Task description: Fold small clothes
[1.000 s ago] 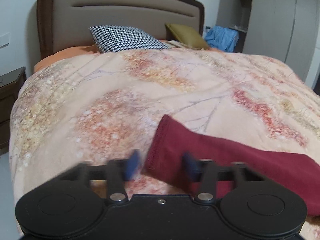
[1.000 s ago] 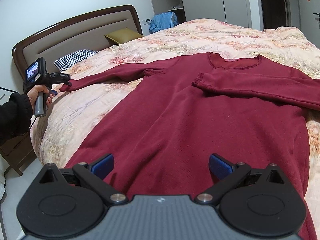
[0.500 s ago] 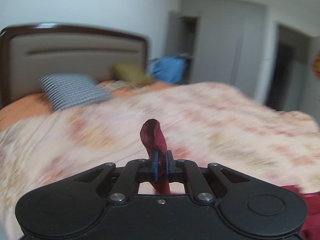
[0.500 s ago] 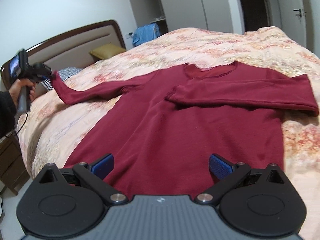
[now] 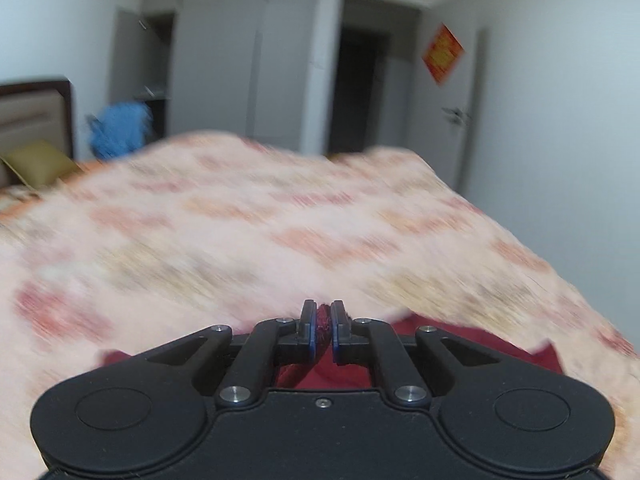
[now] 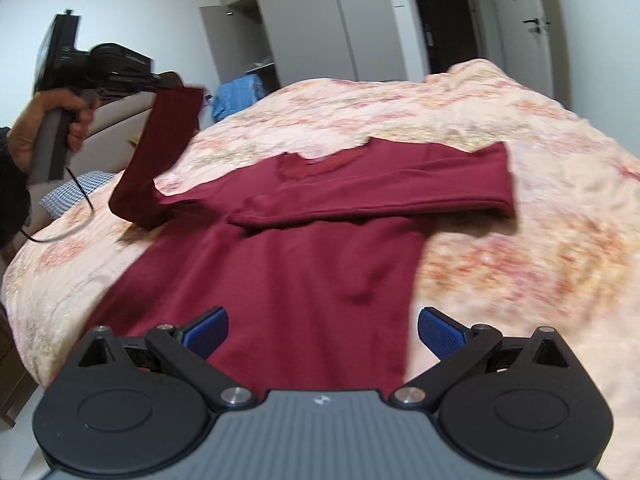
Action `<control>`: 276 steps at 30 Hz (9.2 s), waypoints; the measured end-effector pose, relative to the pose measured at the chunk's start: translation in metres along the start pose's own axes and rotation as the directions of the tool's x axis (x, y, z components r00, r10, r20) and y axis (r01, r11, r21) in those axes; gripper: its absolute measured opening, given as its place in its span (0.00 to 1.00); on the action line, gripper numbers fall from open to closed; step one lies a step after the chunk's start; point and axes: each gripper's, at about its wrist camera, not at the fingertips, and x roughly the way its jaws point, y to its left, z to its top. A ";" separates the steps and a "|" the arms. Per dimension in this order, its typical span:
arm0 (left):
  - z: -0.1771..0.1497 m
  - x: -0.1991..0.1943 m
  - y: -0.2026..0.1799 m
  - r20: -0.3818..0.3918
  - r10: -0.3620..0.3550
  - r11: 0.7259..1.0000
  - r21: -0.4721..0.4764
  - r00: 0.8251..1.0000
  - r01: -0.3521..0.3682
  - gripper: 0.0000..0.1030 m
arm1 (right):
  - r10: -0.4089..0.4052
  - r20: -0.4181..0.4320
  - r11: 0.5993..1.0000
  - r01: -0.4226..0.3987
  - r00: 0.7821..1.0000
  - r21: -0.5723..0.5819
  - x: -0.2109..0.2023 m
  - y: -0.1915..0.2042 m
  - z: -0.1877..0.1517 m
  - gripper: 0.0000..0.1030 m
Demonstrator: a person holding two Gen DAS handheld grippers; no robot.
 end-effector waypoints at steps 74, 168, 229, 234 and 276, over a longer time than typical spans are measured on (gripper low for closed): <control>-0.121 -0.032 0.173 -0.206 0.277 0.960 0.109 0.939 -0.259 0.53 | 0.141 -0.075 0.990 -0.139 0.987 0.031 0.185 0.043 0.092 0.13; -0.237 -0.253 0.063 -0.331 0.036 0.992 -0.105 0.943 -0.075 0.15 | -0.143 0.067 0.990 0.142 0.988 0.019 -0.115 0.001 -0.080 0.07; -0.271 -0.214 -0.024 -0.099 0.142 0.862 0.502 0.985 -0.073 0.59 | 0.247 -0.172 0.873 -0.296 0.954 -0.387 -0.020 0.061 0.018 0.18; -0.283 -0.226 -0.019 -0.074 0.135 0.837 0.543 0.988 -0.073 0.45 | 0.255 -0.163 0.889 -0.297 0.953 -0.348 -0.020 0.054 0.015 0.18; -0.206 -0.264 -0.021 0.158 0.206 0.768 0.586 0.966 -0.260 0.04 | -0.119 0.420 0.490 0.421 0.900 -0.763 -0.082 0.087 -0.143 0.07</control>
